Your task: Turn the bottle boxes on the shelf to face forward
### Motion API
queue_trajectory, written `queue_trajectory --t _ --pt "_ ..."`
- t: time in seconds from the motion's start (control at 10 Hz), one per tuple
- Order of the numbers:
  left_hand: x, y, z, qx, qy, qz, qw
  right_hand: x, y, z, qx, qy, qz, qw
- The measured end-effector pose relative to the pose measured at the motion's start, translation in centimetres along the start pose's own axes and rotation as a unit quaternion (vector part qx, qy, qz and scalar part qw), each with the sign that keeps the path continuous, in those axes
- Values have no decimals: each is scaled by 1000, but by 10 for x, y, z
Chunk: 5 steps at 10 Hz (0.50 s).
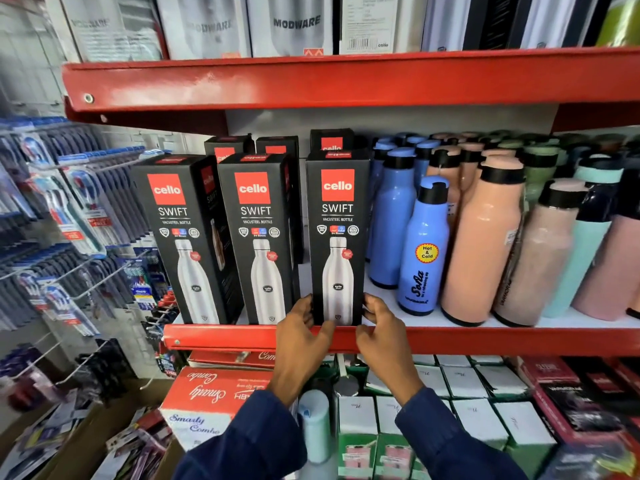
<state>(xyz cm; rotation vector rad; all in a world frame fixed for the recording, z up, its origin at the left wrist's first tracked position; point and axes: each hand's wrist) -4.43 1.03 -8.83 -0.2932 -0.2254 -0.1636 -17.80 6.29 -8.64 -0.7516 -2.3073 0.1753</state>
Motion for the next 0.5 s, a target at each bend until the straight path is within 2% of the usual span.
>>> queue_trajectory --t 0.3,0.4,0.5 --pt "7 7 5 -9 -53 -8 999 7 3 -4 -20 8 -25 999" --pt "13 8 13 -49 -76 12 996 17 6 -8 -22 -31 -14 999" --pt "24 6 36 -132 -69 74 986 40 16 -11 -18 -113 127 985"
Point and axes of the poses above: each hand's wrist, its own y-axis away from the middle knuckle, its own x-axis out of the back of the hand, z = x × y, and after that the axes turned 7 degrees about y, right-handed
